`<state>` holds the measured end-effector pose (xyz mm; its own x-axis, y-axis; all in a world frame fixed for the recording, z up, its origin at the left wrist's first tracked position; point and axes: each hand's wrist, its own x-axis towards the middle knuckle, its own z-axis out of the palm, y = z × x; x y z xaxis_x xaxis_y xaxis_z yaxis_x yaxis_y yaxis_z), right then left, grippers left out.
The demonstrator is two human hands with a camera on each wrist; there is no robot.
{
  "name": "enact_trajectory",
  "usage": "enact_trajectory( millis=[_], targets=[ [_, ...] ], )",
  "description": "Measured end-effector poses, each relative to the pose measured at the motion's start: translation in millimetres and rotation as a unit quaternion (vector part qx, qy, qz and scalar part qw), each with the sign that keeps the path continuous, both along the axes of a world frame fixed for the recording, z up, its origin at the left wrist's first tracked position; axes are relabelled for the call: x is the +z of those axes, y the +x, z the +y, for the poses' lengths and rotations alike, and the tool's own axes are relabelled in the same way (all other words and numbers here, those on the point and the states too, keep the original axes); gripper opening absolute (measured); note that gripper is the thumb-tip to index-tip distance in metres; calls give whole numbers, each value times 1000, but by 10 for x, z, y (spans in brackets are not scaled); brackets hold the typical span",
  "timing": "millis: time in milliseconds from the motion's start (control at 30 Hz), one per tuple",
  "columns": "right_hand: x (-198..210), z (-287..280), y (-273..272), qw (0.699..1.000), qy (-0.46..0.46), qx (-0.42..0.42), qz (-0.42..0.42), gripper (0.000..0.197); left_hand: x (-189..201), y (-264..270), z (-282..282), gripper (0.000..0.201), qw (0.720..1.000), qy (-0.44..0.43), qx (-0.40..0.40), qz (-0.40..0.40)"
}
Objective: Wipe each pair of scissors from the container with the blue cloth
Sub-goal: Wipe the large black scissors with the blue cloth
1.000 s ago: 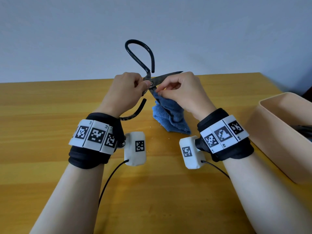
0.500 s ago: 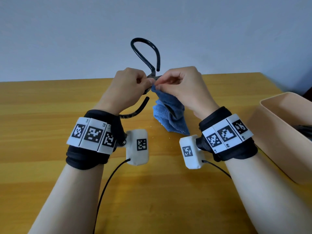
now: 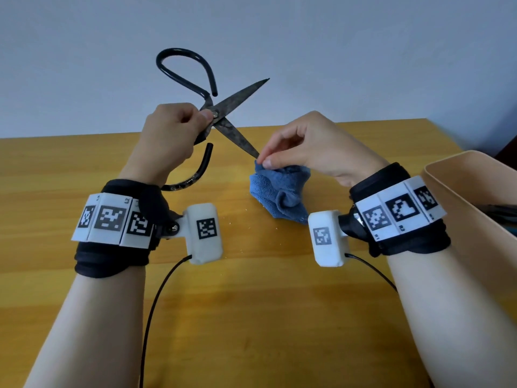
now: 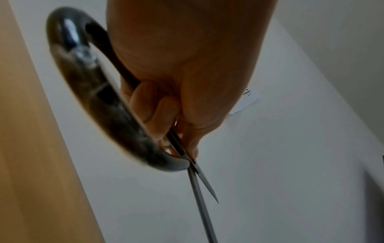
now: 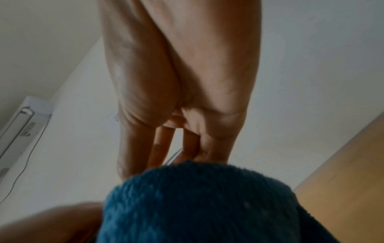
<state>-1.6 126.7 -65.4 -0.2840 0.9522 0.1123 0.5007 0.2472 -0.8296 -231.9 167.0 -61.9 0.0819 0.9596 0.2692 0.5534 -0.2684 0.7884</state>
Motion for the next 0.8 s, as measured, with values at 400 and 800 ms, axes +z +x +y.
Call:
enact_trajectory(
  millis=[400,800],
  targets=[
    [-71,76,77,961,-89,-73,253,10,6,172,-58,40,997,-14,-78,-2],
    [-54,97,-17,899,-154,-50,407,15,-27,309,-62,40,995,1,-95,-37]
  ],
)
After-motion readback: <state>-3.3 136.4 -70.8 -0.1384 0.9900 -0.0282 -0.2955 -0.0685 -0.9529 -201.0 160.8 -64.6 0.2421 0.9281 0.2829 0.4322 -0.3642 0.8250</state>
